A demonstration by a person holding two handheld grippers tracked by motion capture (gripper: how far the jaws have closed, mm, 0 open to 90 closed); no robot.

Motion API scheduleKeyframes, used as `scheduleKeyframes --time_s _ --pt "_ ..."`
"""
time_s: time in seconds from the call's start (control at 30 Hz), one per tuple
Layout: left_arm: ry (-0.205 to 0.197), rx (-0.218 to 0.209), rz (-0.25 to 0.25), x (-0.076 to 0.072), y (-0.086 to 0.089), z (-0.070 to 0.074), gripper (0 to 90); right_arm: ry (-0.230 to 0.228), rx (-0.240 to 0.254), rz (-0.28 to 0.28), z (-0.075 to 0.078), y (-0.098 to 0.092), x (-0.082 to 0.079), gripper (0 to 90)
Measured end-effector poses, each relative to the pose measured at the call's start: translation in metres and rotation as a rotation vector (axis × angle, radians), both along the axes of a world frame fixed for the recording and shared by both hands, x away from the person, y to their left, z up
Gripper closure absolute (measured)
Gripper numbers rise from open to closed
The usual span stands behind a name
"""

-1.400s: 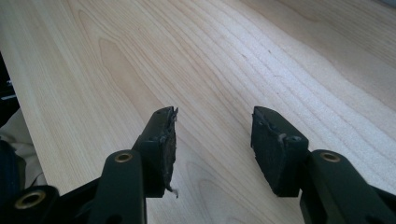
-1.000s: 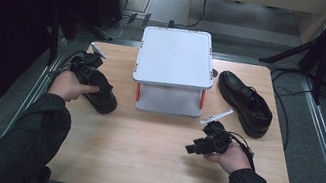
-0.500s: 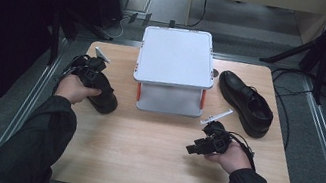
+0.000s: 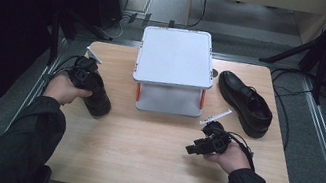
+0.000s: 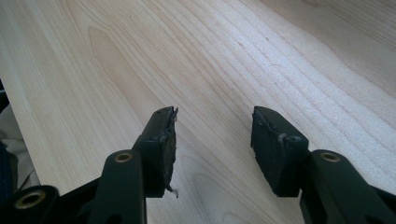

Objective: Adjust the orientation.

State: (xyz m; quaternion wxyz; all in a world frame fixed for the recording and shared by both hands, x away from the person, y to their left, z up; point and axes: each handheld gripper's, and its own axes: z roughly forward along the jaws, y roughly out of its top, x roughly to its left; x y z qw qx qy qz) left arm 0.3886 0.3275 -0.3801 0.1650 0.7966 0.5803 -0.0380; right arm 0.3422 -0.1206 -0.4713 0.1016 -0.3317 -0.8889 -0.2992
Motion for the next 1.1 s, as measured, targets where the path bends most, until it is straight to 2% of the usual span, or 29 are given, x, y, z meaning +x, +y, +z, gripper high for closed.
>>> scheduleKeyframes --time_s 0.13,0.23,0.33,0.5,0.67,0.7,0.83,0.97,1.03,1.1 --pt "0.0 -0.001 -0.009 -0.009 0.008 0.001 81.2 0.003 -0.007 0.0 -0.001 0.0 0.0 51.2" --pt "0.012 -0.019 -0.021 -0.017 0.016 -0.003 81.6 0.002 -0.006 0.002 -0.001 0.0 0.0 51.2" --pt "0.009 -0.018 -0.017 -0.023 0.02 -0.004 81.6 0.005 -0.006 0.002 -0.001 0.001 0.0 51.3" --pt "0.007 0.005 -0.017 -0.033 0.028 -0.004 81.3 0.002 -0.009 0.009 -0.001 0.002 -0.001 51.3" --pt "0.012 -0.003 0.002 -0.043 0.039 -0.006 80.8 0.004 -0.013 0.01 -0.001 0.002 0.0 51.3" --pt "0.008 -0.018 0.011 -0.045 0.041 -0.007 80.8 0.005 -0.014 0.009 -0.001 0.002 0.0 51.3" --pt "-0.004 -0.032 0.028 -0.045 0.04 -0.008 80.2 0.003 -0.015 0.014 -0.001 0.003 -0.001 51.3" --pt "0.003 -0.031 0.049 -0.043 0.04 -0.005 76.5 0.004 -0.017 0.019 -0.001 0.004 -0.002 51.3" --pt "0.001 -0.042 0.083 -0.042 0.043 0.001 75.1 0.005 -0.017 0.016 -0.001 0.003 -0.001 51.3" --pt "-0.018 -0.05 0.093 -0.041 0.047 0.011 75.0 0.006 -0.016 0.016 -0.002 0.003 -0.001 51.3"
